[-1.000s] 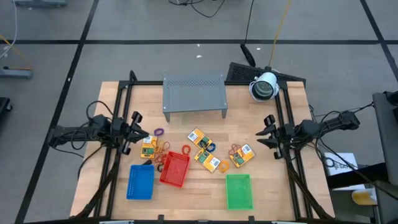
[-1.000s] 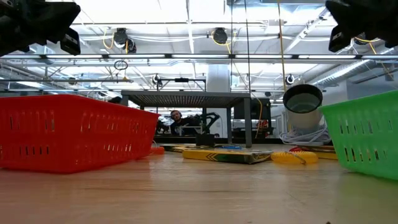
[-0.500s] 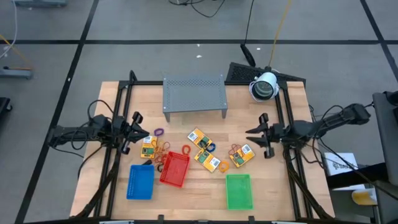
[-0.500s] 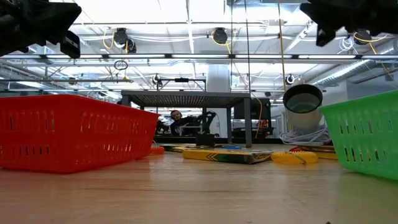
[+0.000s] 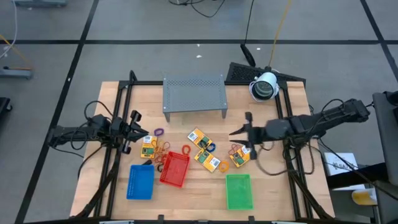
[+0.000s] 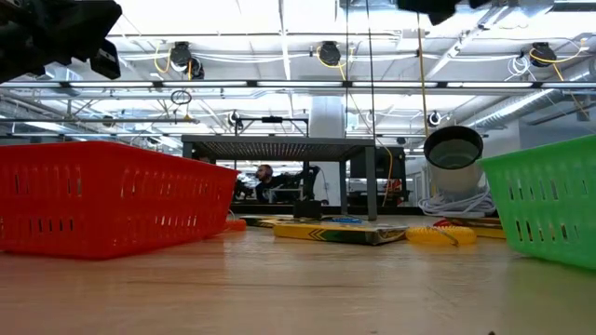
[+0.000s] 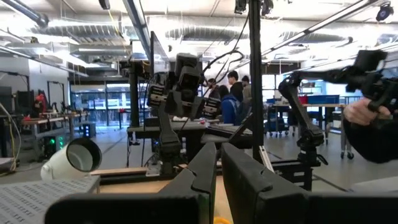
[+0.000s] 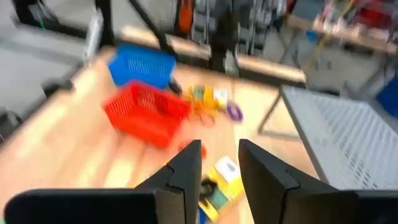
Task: Pick & Place Office Desk Supplies
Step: Put the top black rubber band into the green basket
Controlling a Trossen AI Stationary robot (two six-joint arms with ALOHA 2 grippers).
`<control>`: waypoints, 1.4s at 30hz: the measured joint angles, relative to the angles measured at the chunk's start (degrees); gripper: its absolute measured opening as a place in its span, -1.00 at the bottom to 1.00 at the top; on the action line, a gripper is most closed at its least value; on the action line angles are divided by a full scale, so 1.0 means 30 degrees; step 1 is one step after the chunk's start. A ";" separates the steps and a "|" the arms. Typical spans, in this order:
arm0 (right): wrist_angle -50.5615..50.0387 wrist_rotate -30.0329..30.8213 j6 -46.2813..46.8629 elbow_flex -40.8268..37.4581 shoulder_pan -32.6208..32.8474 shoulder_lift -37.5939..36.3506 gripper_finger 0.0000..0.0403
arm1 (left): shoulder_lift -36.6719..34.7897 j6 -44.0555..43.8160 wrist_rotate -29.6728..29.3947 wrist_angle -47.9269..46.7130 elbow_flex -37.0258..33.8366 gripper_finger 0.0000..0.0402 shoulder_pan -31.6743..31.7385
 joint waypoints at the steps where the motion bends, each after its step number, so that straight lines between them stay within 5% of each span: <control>1: -0.0817 -0.0049 -0.0197 0.0834 -0.0156 0.0651 -0.50 | 0.0000 -0.0012 -0.0004 0.0015 0.0000 -0.84 0.0000; 12: -0.7369 -0.6403 -0.1444 0.7471 -0.2882 0.7272 -0.50 | 0.0000 -0.0224 -0.0714 0.0040 0.0000 -0.84 0.0000; 21: -0.7670 -0.9001 -0.1555 0.8452 -0.4470 1.1316 -0.50 | 0.0000 -0.1401 -0.1125 0.0011 0.0000 -0.84 0.0000; 28: -0.7514 -0.9001 -0.1795 0.8445 -0.4597 1.3489 -0.50 | 0.0001 -0.1812 -0.0443 -0.1220 0.0018 -0.84 0.0000; 34: -0.6319 -0.8990 -0.1795 0.8445 -0.4659 1.4280 -0.50 | 0.0077 -0.2520 -0.0922 -0.6007 0.1863 -0.84 0.0000; 42: -0.4977 -0.8935 -0.1528 0.8445 -0.4706 1.4287 -0.50 | 0.2240 -0.1769 -0.2001 -0.8452 0.3606 -0.84 0.0000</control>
